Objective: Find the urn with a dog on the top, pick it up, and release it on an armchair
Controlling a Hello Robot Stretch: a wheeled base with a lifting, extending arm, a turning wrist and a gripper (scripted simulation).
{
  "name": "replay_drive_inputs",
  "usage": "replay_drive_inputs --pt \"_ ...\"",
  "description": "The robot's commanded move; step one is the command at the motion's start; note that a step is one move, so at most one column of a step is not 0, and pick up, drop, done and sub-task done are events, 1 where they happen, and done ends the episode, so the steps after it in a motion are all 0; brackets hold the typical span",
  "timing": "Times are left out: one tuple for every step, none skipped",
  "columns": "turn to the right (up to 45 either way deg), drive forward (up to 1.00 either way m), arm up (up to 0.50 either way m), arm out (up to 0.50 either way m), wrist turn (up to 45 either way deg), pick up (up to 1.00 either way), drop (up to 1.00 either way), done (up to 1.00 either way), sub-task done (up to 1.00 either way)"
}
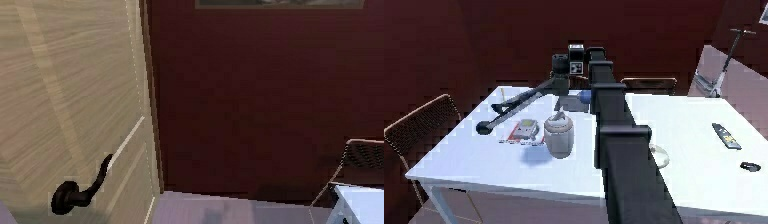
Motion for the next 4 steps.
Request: replay_drive_inputs --pt "0.0 0.00 0.00 0.00 45.0 0.00 0.00 0.00 0.00" --pt "0.0 0.00 0.00 0.00 33.0 0.00 0.00 0.00 0.00" --pt "0.0 0.00 -0.26 0.00 0.0 0.00 0.00 0.00 0.00" --pt "0.0 0.00 0.00 0.00 0.0 1.00 0.00 0.00 0.00"
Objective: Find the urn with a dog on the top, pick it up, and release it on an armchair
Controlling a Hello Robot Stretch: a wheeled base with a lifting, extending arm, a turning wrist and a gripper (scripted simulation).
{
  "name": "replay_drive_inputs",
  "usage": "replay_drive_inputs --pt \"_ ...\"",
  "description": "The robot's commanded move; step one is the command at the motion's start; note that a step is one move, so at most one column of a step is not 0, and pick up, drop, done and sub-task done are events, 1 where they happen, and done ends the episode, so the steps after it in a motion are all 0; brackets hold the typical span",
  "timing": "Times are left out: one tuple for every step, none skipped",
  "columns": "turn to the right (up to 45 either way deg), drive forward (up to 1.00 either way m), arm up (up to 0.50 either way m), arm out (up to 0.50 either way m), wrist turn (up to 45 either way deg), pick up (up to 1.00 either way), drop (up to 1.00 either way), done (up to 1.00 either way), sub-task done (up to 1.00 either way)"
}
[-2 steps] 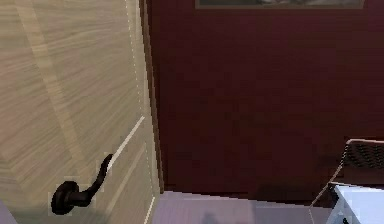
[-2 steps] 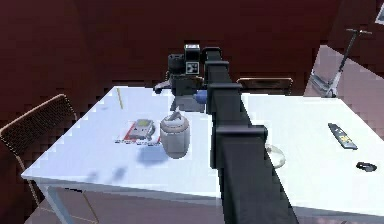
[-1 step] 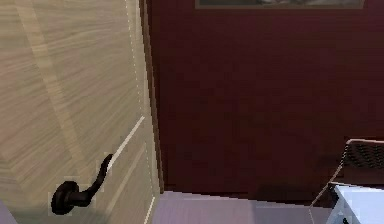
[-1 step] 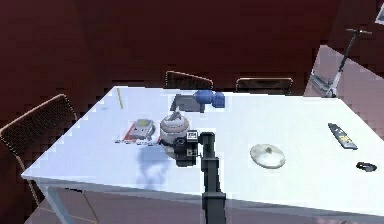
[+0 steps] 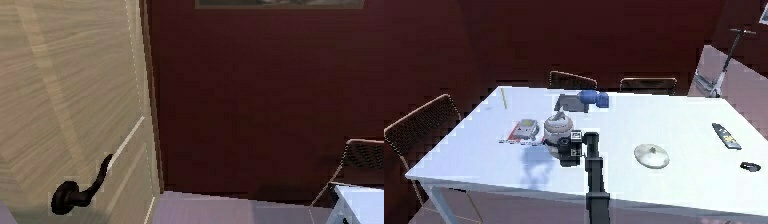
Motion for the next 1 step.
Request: replay_drive_inputs --pt "0.0 0.00 0.10 0.00 0.0 0.00 0.00 0.00 0.00"
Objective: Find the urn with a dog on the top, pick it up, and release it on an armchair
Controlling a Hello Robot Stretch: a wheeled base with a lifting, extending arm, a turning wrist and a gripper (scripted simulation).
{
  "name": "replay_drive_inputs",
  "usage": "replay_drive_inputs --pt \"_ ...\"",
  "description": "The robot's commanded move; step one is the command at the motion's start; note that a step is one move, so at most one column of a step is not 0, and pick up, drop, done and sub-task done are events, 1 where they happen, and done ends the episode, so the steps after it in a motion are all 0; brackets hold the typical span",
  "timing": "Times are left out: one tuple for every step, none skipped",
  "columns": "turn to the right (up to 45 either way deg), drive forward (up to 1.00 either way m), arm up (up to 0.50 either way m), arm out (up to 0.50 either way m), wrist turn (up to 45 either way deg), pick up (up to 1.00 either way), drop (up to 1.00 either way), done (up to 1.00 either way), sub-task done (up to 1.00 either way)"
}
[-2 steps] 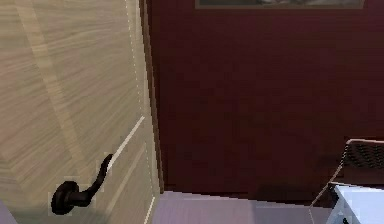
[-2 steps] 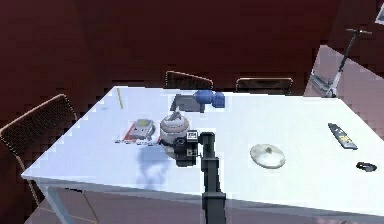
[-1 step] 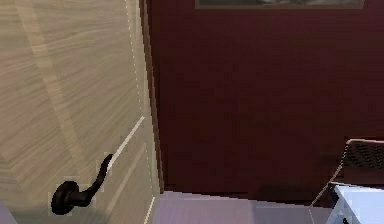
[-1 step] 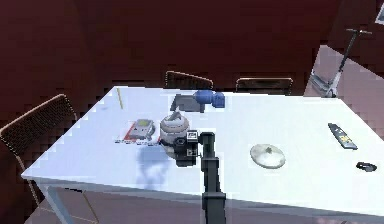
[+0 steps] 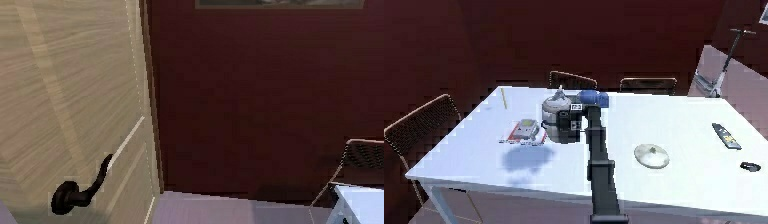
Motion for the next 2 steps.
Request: replay_drive_inputs --pt "0.0 0.00 0.16 0.00 0.0 0.00 0.00 0.00 0.00" --pt "0.0 0.00 0.00 0.00 -45.0 0.00 0.00 0.00 0.00"
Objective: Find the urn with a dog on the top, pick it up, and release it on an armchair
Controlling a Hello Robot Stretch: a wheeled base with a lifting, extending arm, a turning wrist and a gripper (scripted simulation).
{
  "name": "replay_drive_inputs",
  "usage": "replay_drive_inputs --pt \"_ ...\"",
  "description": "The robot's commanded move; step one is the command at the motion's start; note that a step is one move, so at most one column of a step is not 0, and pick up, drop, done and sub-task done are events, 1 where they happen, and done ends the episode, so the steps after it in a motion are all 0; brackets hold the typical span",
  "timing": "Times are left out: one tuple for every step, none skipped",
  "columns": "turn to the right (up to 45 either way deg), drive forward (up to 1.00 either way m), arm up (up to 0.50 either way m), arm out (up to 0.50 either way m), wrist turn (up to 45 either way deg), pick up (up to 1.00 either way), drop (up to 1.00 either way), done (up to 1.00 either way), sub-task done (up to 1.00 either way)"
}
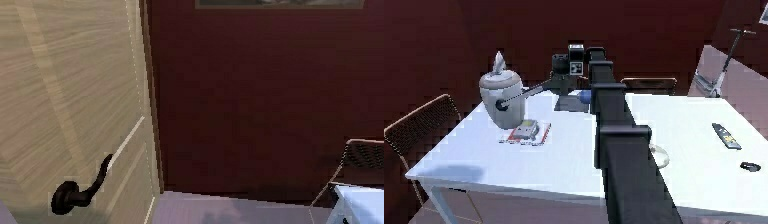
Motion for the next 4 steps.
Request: replay_drive_inputs --pt "0.0 0.00 0.00 0.00 -45.0 0.00 0.00 0.00 0.00" --pt "0.0 0.00 0.00 0.00 -27.0 0.00 0.00 0.00 0.00" --pt "0.0 0.00 0.00 -0.36 0.0 0.00 0.00 0.00 0.00" --pt "-45.0 0.00 0.00 0.00 0.0 0.00 0.00 0.00 0.00"
